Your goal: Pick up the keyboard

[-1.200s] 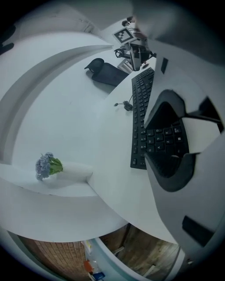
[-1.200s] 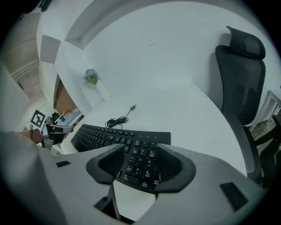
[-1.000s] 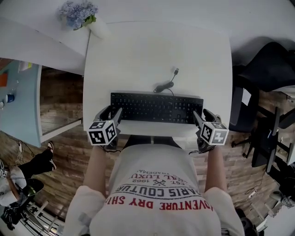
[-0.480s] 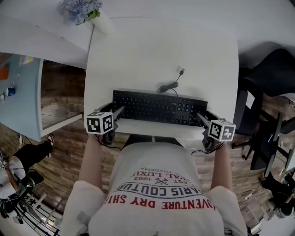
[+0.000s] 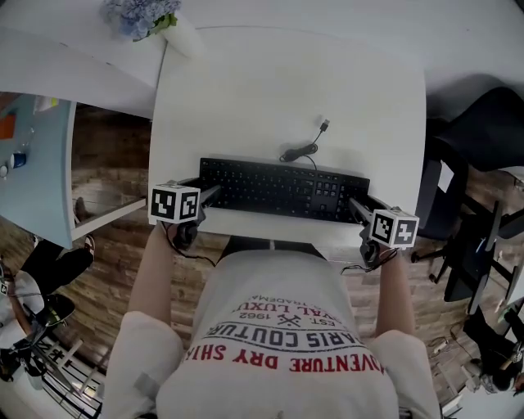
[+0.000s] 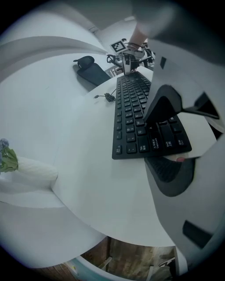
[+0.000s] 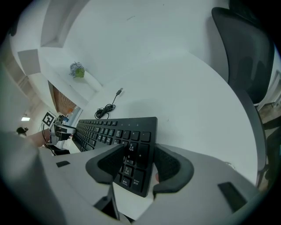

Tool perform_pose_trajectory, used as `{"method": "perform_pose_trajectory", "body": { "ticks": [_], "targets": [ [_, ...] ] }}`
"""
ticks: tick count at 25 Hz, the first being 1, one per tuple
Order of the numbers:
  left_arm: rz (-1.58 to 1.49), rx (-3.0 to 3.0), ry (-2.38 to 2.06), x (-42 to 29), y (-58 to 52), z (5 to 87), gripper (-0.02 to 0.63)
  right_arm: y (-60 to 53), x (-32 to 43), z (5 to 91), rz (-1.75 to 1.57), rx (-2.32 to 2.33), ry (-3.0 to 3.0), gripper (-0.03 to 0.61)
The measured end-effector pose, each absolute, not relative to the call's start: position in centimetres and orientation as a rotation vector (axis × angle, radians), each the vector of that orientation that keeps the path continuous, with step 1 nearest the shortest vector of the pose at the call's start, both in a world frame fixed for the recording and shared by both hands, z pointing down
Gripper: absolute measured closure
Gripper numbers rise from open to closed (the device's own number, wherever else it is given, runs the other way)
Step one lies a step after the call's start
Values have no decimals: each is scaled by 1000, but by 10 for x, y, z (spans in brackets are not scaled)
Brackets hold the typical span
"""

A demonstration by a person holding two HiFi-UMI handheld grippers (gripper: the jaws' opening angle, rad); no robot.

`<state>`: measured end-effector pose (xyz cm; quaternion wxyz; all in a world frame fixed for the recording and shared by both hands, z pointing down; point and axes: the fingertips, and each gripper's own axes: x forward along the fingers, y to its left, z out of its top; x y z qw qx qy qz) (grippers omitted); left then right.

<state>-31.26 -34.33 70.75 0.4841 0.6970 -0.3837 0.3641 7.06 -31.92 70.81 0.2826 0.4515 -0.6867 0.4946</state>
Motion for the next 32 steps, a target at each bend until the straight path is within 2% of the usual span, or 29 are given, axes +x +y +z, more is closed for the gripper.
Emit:
{"method": "perform_pose_trajectory", "body": {
  "ticks": [20,32],
  "targets": [
    [816,1735,-995,-318,-316,698,371,-294,65,682,1191,1325,-1836,348],
    [698,1953,-1113,-306,-353,620,371,-319,77,604,1023,1465,-1984,348]
  ]
}}
